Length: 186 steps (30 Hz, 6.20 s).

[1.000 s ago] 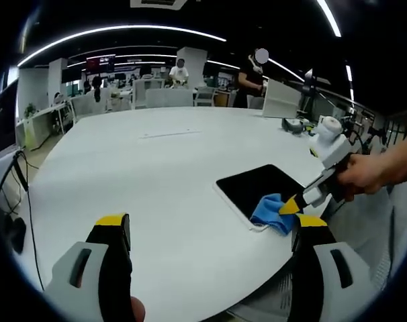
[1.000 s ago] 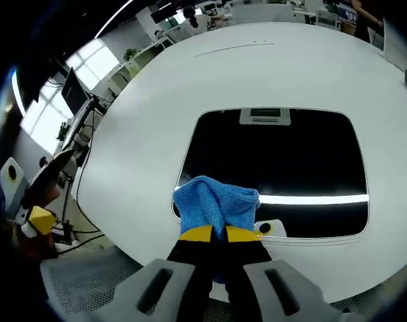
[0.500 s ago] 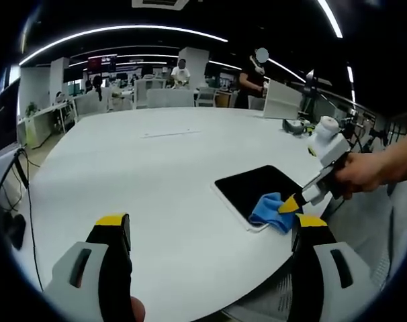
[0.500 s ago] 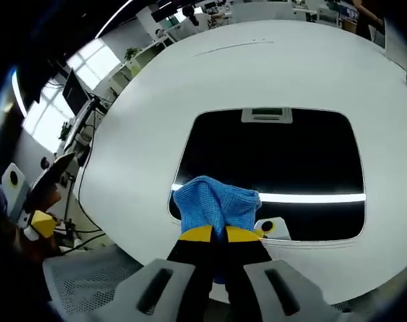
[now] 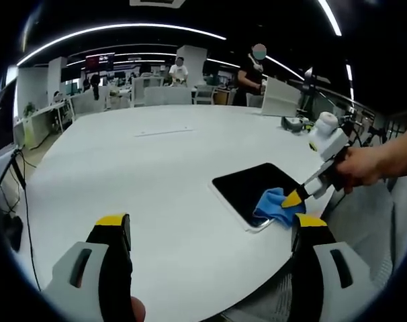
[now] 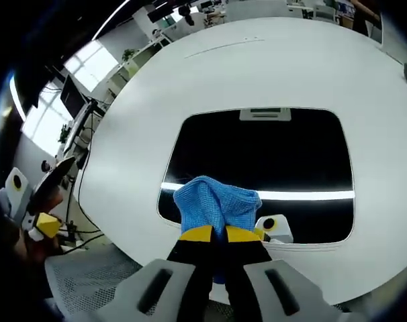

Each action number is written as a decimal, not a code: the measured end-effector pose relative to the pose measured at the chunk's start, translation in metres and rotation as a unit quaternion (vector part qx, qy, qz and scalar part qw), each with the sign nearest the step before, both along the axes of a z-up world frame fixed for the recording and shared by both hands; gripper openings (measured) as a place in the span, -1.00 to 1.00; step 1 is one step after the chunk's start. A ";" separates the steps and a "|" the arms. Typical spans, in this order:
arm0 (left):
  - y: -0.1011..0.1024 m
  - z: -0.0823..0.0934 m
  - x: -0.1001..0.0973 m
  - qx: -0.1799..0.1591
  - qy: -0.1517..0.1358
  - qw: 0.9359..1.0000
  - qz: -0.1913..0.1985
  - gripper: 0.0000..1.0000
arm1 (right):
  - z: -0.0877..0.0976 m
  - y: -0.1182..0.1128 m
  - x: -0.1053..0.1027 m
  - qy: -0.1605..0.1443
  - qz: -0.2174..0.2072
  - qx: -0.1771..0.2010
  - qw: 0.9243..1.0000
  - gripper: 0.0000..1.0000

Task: Wipe the mirror surface with the cleaning cloth until all visible marks leave the cleaned area.

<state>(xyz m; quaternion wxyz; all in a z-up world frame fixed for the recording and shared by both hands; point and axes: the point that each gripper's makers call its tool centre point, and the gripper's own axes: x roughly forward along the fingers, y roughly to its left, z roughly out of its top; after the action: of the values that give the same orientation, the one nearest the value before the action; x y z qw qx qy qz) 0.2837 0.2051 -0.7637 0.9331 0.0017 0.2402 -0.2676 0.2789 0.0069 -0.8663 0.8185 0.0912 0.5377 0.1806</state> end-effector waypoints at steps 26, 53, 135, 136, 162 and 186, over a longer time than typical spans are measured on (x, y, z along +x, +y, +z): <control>0.004 -0.003 0.006 0.003 0.005 1.000 -0.003 0.94 | 0.000 -0.008 0.019 -0.002 -0.015 -0.007 1.000 -1.00; 0.002 -0.004 0.004 -0.002 0.006 1.000 -0.002 0.91 | -0.001 -0.011 0.069 -0.029 0.005 -0.049 0.998 -1.00; 0.001 -0.015 -0.001 0.009 0.024 1.000 0.000 0.95 | -0.001 -0.043 0.132 -0.044 0.026 -0.081 0.995 -1.00; 0.001 -0.015 0.000 0.010 0.024 1.000 0.000 0.95 | -0.001 -0.045 0.132 -0.044 0.025 -0.081 0.995 -1.00; 0.000 0.020 0.027 0.006 -0.016 1.000 0.012 0.98 | -0.001 -0.058 0.119 -0.051 0.005 -0.096 0.994 -1.00; 0.006 0.012 0.027 0.013 -0.015 1.000 0.021 0.98 | -0.001 -0.053 0.059 -0.050 -0.009 -0.081 0.995 -1.00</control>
<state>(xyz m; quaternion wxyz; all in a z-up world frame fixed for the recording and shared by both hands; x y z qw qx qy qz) 0.3103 0.2113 -0.7516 0.9419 0.0132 0.2293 -0.2449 0.3378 -0.0465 -0.8670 0.8505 0.0199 0.5084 0.1334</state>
